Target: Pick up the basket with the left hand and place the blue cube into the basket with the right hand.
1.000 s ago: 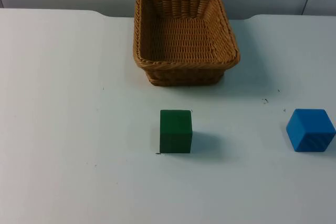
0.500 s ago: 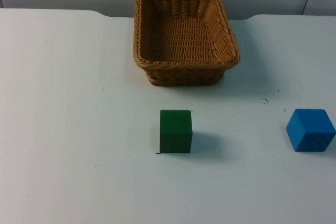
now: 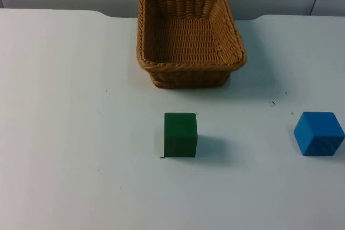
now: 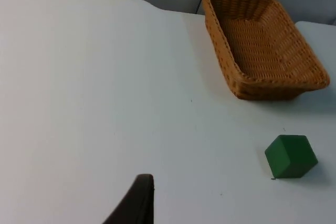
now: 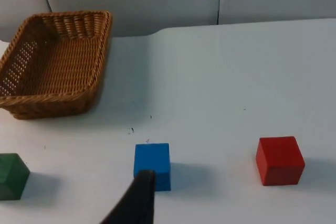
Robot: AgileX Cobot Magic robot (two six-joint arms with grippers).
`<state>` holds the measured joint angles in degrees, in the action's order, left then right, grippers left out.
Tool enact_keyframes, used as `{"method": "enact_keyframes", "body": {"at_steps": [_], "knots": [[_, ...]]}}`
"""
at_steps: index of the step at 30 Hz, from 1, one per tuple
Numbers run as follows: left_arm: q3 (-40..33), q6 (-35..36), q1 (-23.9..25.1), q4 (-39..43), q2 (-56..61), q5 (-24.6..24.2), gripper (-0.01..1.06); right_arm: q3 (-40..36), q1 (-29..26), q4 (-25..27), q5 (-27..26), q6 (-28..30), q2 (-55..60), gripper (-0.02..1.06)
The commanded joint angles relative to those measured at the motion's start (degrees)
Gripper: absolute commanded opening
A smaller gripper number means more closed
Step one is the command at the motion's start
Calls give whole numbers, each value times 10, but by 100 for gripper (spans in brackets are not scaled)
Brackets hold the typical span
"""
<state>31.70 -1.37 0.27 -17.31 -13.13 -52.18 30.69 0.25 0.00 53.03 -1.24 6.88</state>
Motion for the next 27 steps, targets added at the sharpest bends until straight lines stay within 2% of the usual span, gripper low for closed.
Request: {"method": "enact_keyframes", "body": {"at_steps": [1,9,17,21,27], "knots": [[4,3,0,-9,-2,18,105,3,-4,0,-21,1,17,105],[4,3,0,-35,-3,61,105,3,-4,0,-56,4,117,105],[4,-8,0,-62,-48,80,105,45,-4,0,-53,17,196,104],[4,-39,0,-91,-89,102,105,69,-4,0,-53,17,229,104],[4,-121,0,-177,-158,142,105,83,-4,0,-57,17,262,104]]}}
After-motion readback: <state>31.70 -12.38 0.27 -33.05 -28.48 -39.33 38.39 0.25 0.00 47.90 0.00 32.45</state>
